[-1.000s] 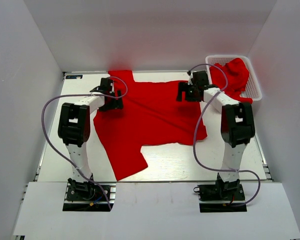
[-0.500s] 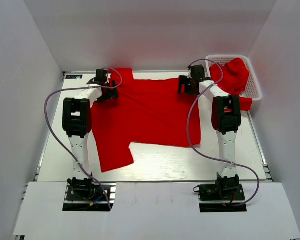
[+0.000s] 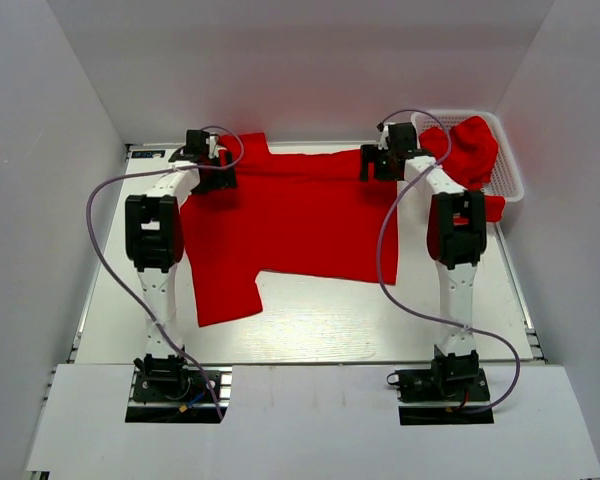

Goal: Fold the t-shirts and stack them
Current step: Flatten out the tshirt, then grap the side of the flattened tshirt closest away from the robot with both arms

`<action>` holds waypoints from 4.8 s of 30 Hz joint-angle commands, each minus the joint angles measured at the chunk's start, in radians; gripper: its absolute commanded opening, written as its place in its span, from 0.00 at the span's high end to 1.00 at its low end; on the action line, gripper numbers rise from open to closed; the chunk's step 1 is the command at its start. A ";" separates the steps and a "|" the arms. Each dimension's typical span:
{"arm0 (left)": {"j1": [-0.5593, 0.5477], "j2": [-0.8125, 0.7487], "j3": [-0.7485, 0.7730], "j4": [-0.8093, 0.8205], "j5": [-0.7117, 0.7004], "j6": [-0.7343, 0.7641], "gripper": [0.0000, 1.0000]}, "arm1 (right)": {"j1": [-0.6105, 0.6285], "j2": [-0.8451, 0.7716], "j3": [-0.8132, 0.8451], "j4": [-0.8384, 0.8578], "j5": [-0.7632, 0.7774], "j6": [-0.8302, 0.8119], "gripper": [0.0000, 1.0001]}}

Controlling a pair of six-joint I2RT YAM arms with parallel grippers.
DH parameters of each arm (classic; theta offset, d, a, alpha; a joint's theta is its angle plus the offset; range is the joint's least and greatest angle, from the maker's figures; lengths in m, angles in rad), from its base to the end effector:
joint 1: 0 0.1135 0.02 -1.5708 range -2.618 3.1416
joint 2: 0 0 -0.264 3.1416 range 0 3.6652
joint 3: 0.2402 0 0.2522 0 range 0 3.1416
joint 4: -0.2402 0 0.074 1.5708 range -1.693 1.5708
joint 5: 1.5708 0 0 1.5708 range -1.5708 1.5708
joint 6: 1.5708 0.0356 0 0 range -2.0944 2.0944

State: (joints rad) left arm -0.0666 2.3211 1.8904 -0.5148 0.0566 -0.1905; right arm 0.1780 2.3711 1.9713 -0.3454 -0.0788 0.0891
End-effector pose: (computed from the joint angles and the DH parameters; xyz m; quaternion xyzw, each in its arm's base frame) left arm 0.5105 -0.0361 0.1700 -0.0502 0.9499 -0.0661 0.3015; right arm 0.5299 0.0982 0.1830 -0.0565 0.9137 0.0891 0.3925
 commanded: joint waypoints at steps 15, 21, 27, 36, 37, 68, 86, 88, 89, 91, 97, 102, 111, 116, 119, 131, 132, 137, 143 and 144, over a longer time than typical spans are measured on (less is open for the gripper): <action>-0.019 -1.063 -1.054 -0.135 0.034 -0.415 0.00 | 0.080 -0.921 -1.017 0.298 -0.033 0.216 0.10; -0.019 -1.422 -1.326 -0.258 -0.047 -0.535 0.00 | 0.075 -1.047 -1.129 0.304 -0.003 0.273 0.10; -0.029 -1.452 -1.381 -0.245 -0.066 -0.572 0.00 | 0.072 -1.084 -1.169 0.307 -0.030 0.301 0.10; -0.029 -1.367 -1.427 -0.216 -0.109 -0.610 0.00 | 0.071 -1.092 -1.181 0.276 -0.018 0.313 0.10; -0.029 -1.378 -1.439 -0.200 -0.109 -0.610 0.03 | 0.069 -1.087 -1.184 0.276 -0.019 0.317 0.10; -0.029 -1.514 -1.505 -0.070 0.029 -0.500 1.00 | 0.074 -1.152 -1.436 0.158 -0.125 0.440 0.10; -0.029 -1.450 -1.407 -0.213 0.138 -0.471 1.00 | 0.071 -0.998 -1.439 0.211 0.007 0.483 1.00; -0.029 -1.436 -1.383 -0.252 0.210 -0.471 1.00 | 0.071 -1.032 -1.445 0.136 0.005 0.472 1.00; -0.029 -1.436 -1.374 -0.305 0.210 -0.471 1.00 | 0.071 -1.049 -1.450 0.116 -0.010 0.466 1.00; -0.029 -1.436 -1.343 -0.379 0.210 -0.484 1.00 | 0.075 -1.134 -1.476 0.057 -0.059 0.454 1.00; -0.029 -1.568 -1.246 -0.661 0.157 -0.515 1.00 | 0.071 -1.349 -1.471 -0.211 -0.013 0.443 1.00; -0.029 -1.617 -1.202 -0.720 0.204 -0.515 1.00 | 0.075 -1.394 -1.451 -0.334 -0.055 0.445 1.00; -0.029 -1.571 -1.220 -0.547 0.276 -0.475 1.00 | 0.072 -1.374 -1.447 -0.213 -0.079 0.400 1.00; -0.029 -1.536 -1.238 -0.456 0.302 -0.475 1.00 | 0.072 -1.342 -1.388 -0.187 0.019 0.383 1.00; -0.029 -1.517 -1.229 -0.416 0.302 -0.465 1.00 | 0.069 -1.323 -1.375 -0.170 0.057 0.382 1.00; -0.029 -1.517 -1.229 -0.416 0.282 -0.455 1.00 | 0.071 -1.216 -1.332 -0.086 0.132 0.431 0.10; -0.029 -1.517 -1.229 -0.425 0.282 -0.455 1.00 | 0.066 -1.208 -1.327 -0.077 0.145 0.431 0.10; -0.029 -1.517 -1.229 -0.426 0.273 -0.455 1.00 | 0.066 -1.139 -1.321 -0.003 0.171 0.443 0.10; -0.029 -1.517 -1.238 -0.426 0.262 -0.455 1.00 | 0.066 -1.066 -1.333 0.069 0.208 0.465 0.10; -0.029 -1.517 -1.238 -0.426 0.262 -0.455 1.00 | 0.066 -1.047 -1.339 0.077 0.205 0.469 0.10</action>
State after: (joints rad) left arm -0.0895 0.8089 0.6601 -0.9455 0.3279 -0.6575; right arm 0.2485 1.2972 0.6182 -0.3504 0.0887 0.5320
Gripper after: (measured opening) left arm 0.022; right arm 0.904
